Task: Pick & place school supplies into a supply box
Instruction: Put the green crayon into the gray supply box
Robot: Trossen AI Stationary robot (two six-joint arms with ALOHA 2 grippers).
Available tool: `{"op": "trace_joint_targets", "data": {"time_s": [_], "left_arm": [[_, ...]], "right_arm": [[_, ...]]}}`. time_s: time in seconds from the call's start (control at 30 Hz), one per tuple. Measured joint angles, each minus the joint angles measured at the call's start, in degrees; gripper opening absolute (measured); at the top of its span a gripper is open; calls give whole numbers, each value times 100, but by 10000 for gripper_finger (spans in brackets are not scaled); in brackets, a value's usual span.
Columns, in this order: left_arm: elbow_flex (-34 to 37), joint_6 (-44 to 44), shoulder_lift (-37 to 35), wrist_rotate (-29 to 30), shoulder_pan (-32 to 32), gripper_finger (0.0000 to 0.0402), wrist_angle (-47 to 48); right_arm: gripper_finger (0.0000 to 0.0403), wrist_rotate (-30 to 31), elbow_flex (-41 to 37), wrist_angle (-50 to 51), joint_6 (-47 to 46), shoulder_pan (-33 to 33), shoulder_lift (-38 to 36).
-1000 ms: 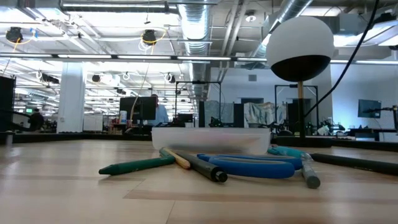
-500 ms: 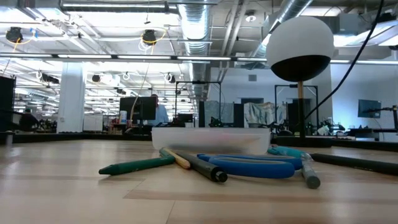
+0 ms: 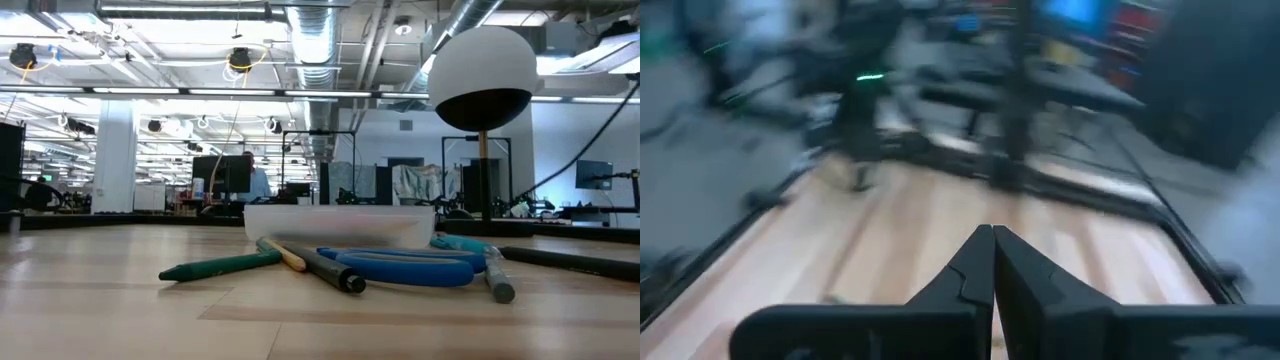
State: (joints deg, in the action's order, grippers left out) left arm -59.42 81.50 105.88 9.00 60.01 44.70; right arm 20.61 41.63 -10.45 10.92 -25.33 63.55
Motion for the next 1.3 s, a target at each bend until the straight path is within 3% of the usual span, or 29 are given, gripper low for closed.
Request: {"op": "trace_joint_targets", "data": {"time_s": [0.13,0.3,0.5,0.83,1.07,1.3], "left_arm": [[0,87,2,40,0,29,-1],[15,93,3,14,47,30,-204],[20,223,5,131,71,30,-197],[17,102,9,271,72,12,-62],[80,574,104,1590,20,11,186],[94,867,126,2043,20,4,184]], "right_arm": [[0,776,-905,-603,-953,6,-504],[0,832,-1505,-765,-1673,2,-717],[0,1260,-1717,-930,-1707,-56,-542],[0,1272,-1953,-1479,-1698,-56,99],[0,1271,-1953,-1591,-1697,-56,495],[0,1271,-1952,-1645,-1699,-56,520]]}}
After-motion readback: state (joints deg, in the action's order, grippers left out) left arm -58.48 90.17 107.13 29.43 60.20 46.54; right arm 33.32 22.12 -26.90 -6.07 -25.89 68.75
